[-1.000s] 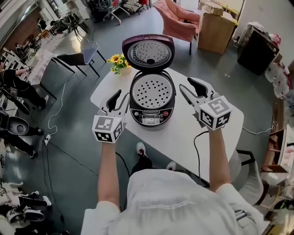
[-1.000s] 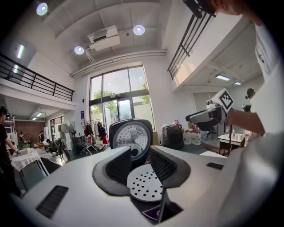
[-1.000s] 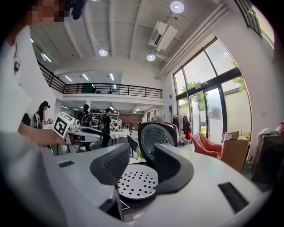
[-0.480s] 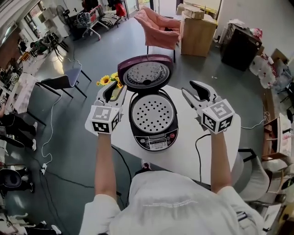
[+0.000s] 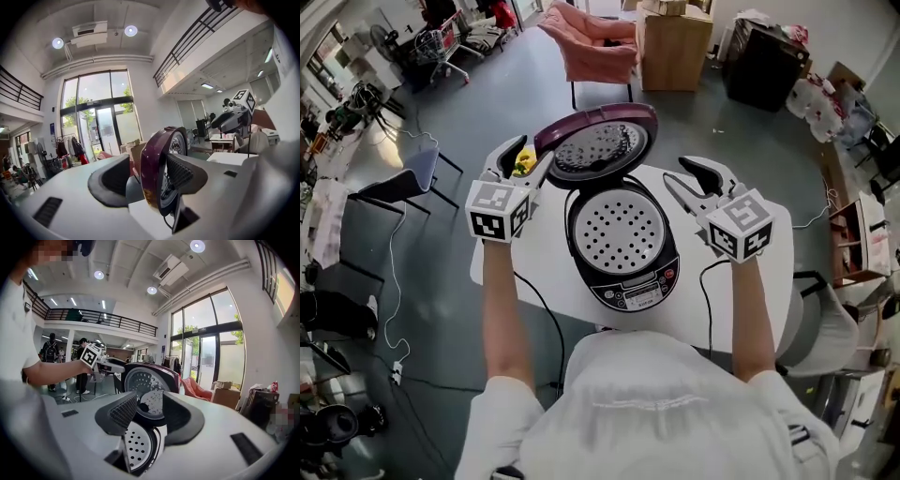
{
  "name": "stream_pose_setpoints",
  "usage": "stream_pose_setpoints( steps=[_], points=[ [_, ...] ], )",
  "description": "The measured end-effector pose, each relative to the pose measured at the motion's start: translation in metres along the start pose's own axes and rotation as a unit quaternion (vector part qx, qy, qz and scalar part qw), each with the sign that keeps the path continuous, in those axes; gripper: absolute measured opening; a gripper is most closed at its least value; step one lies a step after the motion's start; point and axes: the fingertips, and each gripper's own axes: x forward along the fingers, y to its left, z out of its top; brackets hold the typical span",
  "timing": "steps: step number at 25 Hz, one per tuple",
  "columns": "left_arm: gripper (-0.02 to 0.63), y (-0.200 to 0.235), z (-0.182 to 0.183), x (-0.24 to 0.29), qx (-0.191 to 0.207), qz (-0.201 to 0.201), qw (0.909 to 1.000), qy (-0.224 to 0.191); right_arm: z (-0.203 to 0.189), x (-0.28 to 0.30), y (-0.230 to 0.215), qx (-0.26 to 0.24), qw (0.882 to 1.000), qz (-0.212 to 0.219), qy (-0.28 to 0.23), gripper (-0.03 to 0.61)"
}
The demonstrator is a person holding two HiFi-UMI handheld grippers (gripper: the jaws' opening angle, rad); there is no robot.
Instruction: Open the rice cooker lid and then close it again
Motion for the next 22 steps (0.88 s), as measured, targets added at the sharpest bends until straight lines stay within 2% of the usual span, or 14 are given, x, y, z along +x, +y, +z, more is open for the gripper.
stream_pose_setpoints(
  steps=[6,10,13,17,22],
  points=[
    [0.284,-0.011,-0.011,0.018,0.006,-0.087,0.9962,0.001,-0.013,0.012,0.011,0.007,1.000,-0.015,0.019,0.186],
    [0.282,-0.019,-0.014,0.027,0.004,-0.120,0.9927,-0.003,-0.024,0.011,0.018,0.012,0.999,-0.021,0.030,0.186],
    [0.280,-0.022,-0.017,0.030,0.001,-0.119,0.9929,-0.007,-0.032,0.004,0.017,0.009,0.998,-0.029,0.048,0.186],
    [0.230,-0.018,-0.014,0.027,-0.001,-0.100,0.9949,-0.015,-0.030,-0.009,0.009,0.014,0.998,-0.041,0.049,0.186],
    [0.225,-0.027,-0.018,0.022,0.004,-0.085,0.9964,-0.005,-0.034,-0.019,0.012,0.005,0.998,-0.023,0.058,0.184]
  ],
)
